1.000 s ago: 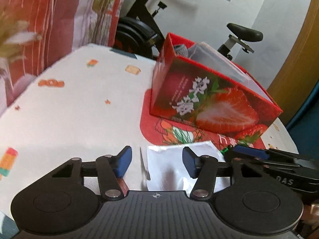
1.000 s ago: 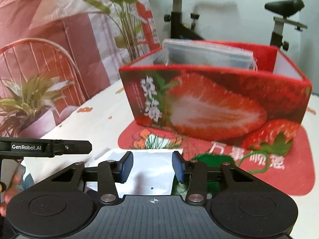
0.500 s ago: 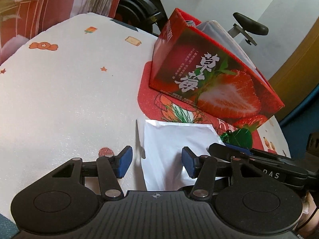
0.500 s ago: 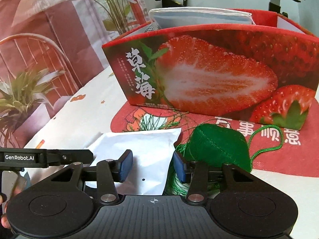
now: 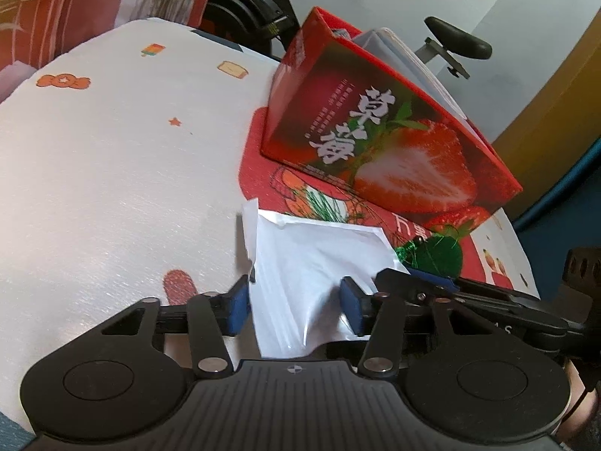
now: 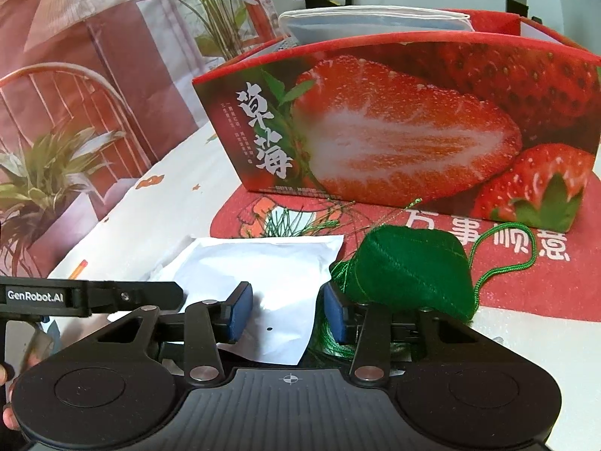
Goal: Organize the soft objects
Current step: 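Lower both tools onto the white sachet and close them, then lift the white sachet with both tools over the red box, then open both tools to drop the white sachet into the box, then lower both tools onto the black glove and close them on it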
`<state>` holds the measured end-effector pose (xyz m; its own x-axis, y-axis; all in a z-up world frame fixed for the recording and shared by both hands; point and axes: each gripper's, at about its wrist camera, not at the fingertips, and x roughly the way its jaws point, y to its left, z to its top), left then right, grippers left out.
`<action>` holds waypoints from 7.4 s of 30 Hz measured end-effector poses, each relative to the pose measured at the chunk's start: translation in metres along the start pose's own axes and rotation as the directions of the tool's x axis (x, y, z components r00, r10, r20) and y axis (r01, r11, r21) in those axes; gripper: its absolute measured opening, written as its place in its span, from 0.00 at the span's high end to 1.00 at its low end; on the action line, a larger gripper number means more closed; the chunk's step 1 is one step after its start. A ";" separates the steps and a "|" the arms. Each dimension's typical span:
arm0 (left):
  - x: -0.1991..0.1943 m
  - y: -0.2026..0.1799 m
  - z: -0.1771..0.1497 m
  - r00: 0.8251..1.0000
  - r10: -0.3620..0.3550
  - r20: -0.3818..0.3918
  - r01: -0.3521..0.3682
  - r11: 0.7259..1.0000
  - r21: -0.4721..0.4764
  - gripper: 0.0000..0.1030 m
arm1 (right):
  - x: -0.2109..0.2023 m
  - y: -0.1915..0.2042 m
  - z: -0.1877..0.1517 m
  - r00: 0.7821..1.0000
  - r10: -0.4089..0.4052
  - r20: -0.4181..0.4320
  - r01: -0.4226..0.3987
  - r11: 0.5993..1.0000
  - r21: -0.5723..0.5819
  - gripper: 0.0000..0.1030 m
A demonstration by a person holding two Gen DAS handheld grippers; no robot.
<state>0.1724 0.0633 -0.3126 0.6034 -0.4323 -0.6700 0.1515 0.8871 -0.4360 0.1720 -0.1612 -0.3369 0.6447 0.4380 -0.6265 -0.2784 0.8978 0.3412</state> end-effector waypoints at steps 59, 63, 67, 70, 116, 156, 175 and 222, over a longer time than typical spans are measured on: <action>-0.075 -0.039 0.066 0.945 -0.084 0.316 0.049 0.992 0.116 0.98 | -0.077 0.015 0.056 0.966 0.054 0.252 -0.021 0.991 -0.134 0.94; -0.064 -0.054 0.084 0.941 -0.111 0.320 0.066 0.987 0.150 0.98 | -0.086 0.004 0.074 0.957 0.037 0.289 0.002 0.991 -0.132 0.94; -0.054 -0.065 0.098 0.936 -0.130 0.326 0.069 0.979 0.191 0.98 | -0.089 -0.011 0.093 0.947 0.012 0.320 0.024 0.994 -0.107 0.94; -0.043 -0.076 0.114 0.936 -0.132 0.327 0.061 0.974 0.219 0.98 | -0.089 -0.018 0.106 0.941 -0.012 0.337 0.051 0.993 -0.106 0.94; 0.061 -0.110 0.167 0.997 0.062 0.041 -0.074 0.892 0.446 0.48 | 0.032 -0.082 0.180 0.915 -0.391 -0.100 0.392 0.920 -0.006 0.75; -0.042 -0.079 0.018 0.965 0.074 0.250 -0.167 0.911 0.378 0.00 | -0.097 -0.025 -0.001 0.904 -0.284 0.319 0.260 0.958 0.117 0.00; -0.005 -0.049 -0.017 0.976 0.212 0.053 -0.218 0.924 0.314 0.00 | -0.065 -0.023 -0.059 0.937 -0.319 0.142 0.326 0.945 -0.032 0.00; -0.002 -0.048 -0.032 0.988 0.151 0.041 -0.155 0.914 0.374 0.38 | -0.056 -0.026 -0.063 0.963 -0.258 0.080 0.265 0.960 -0.093 0.00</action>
<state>0.1388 0.0162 -0.3094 0.6508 -0.2864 -0.7032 0.3379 0.9386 -0.0695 0.0981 -0.2060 -0.3546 0.7492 0.1863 -0.6356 -0.1626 0.9820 0.0962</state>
